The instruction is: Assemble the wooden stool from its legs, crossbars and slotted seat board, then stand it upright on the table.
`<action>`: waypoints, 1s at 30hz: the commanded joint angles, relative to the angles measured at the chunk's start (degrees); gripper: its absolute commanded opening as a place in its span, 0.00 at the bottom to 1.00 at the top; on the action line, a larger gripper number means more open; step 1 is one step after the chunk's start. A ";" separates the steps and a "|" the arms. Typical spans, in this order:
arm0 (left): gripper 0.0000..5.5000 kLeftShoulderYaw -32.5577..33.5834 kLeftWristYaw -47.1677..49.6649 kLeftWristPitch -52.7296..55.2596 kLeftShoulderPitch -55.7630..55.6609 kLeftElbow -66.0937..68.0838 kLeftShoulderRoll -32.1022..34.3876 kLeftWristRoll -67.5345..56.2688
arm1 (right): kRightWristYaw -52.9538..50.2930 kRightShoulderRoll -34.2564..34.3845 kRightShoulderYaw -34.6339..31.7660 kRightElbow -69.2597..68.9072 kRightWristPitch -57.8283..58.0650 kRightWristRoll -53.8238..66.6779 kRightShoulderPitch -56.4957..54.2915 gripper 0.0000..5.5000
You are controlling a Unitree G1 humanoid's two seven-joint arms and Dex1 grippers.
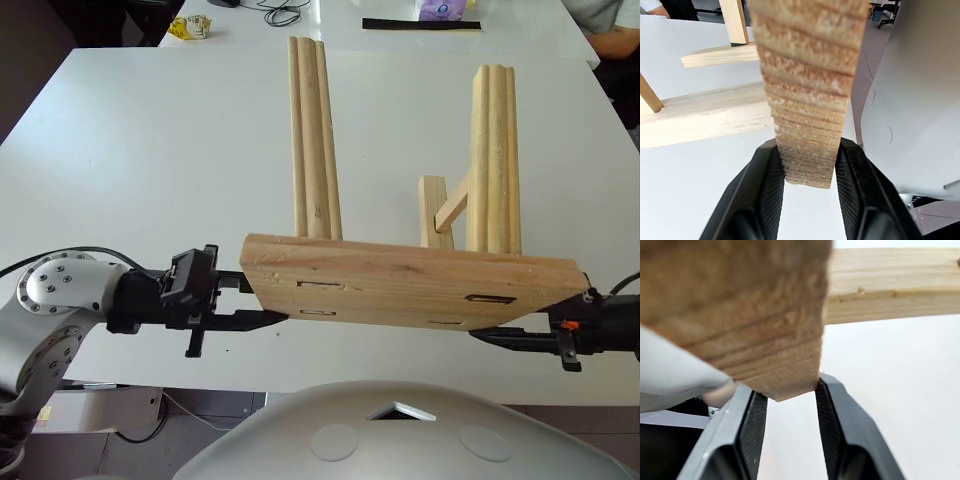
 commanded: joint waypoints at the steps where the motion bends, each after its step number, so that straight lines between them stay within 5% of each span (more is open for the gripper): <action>1: 0.25 7.48 17.48 11.25 -3.85 -2.23 0.33 -17.24 | -4.79 -7.08 -5.63 2.34 14.37 23.09 -7.52 0.25; 7: 0.25 14.10 19.60 22.12 0.24 -4.30 8.04 -33.79 | -0.30 -16.64 -13.66 8.81 27.19 44.30 -6.90 0.25; 11: 0.25 18.22 25.61 27.11 1.22 -0.31 16.84 -56.10 | 3.52 -26.09 -16.60 17.06 36.76 53.85 -9.73 0.25; 18: 0.25 17.94 18.63 37.04 3.53 10.88 23.08 -60.71 | 10.20 -43.68 -9.13 31.80 42.62 63.94 -14.06 0.25; 26: 0.25 -1.62 30.83 40.02 -14.80 21.99 16.23 -60.71 | 10.89 -55.89 1.91 38.73 29.23 66.13 -3.11 0.25; 30: 0.25 -9.67 35.64 45.68 -28.16 29.37 13.52 -60.71 | 6.60 -54.25 5.49 37.68 24.32 66.10 -1.16 0.25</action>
